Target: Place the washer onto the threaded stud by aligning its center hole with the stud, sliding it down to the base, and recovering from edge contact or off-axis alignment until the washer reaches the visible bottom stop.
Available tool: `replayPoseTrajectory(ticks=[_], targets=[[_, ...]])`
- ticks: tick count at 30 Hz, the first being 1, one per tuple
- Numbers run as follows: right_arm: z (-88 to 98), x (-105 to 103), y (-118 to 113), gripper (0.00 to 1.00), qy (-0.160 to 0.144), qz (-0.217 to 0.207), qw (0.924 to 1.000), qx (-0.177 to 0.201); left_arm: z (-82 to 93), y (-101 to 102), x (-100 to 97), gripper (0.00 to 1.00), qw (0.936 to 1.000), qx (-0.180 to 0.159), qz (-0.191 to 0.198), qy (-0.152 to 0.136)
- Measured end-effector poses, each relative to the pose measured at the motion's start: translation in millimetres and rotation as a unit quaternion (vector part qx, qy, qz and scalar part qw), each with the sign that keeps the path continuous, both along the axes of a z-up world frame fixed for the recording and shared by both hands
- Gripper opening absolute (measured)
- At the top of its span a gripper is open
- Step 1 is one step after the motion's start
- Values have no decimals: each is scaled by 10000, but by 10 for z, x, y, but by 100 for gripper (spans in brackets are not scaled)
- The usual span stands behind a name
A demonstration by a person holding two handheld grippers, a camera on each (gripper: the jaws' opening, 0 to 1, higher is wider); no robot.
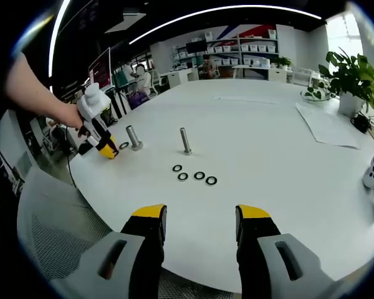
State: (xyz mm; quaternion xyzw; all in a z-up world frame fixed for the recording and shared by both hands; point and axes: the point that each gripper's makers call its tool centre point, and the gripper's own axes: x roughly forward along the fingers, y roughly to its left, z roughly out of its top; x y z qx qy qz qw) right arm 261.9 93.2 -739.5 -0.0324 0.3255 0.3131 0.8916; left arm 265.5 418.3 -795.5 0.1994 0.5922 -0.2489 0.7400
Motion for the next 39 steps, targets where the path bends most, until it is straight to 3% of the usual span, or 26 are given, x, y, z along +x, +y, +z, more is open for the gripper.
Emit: replayPoseTrajectory(ticks=[16,39], targets=[[12,2,1,47,-12,-17,10000,24,85,-19,59,19,9994,-78,-338,54],[11,0,1,47,-12,-11,10000,15,681,-258,371,19,9955,-521,-606,-505]])
